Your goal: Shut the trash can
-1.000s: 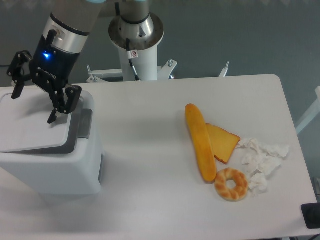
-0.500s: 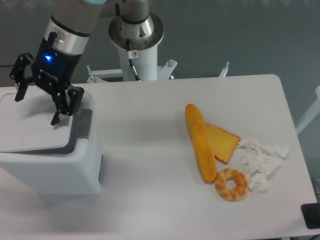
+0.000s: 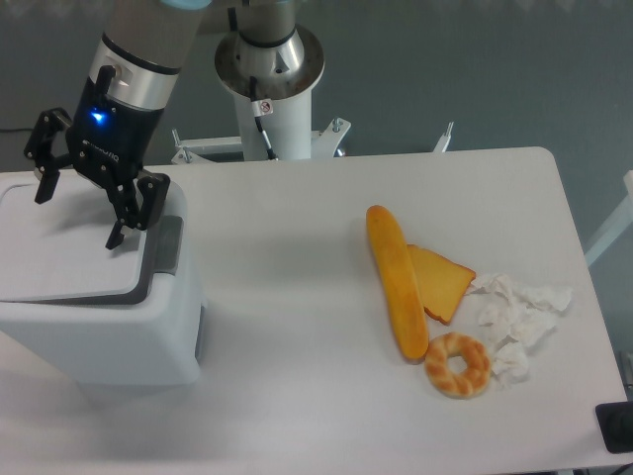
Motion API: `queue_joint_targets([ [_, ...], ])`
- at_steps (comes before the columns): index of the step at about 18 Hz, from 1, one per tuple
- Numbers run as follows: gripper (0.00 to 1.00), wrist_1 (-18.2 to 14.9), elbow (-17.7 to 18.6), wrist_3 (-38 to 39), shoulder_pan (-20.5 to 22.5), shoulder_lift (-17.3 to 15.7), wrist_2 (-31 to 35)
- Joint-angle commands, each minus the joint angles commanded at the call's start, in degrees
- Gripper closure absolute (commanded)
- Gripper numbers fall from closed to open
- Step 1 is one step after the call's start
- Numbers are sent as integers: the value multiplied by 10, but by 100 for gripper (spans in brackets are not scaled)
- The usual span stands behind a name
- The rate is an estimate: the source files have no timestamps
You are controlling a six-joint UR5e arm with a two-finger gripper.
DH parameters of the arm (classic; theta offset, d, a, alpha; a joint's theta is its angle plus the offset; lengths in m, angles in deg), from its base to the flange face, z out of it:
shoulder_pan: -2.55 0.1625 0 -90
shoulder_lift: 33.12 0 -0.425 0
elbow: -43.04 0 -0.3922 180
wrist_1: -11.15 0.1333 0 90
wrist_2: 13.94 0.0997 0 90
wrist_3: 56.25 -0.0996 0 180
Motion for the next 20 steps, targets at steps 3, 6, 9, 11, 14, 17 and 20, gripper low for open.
queue_joint_targets([
  [3, 0, 0, 2, 0, 0, -1, 1],
  [6, 0, 0, 4, 0, 1, -4, 0],
  [9, 0, 0, 4, 0, 0, -4, 1],
  [11, 0, 0, 4, 0, 0, -4, 1],
  [14, 0, 0, 6, -1, 0, -4, 1],
  [17, 0, 0, 7, -1, -1, -4, 7],
  [20, 0, 0, 6, -1, -1, -4, 7],
])
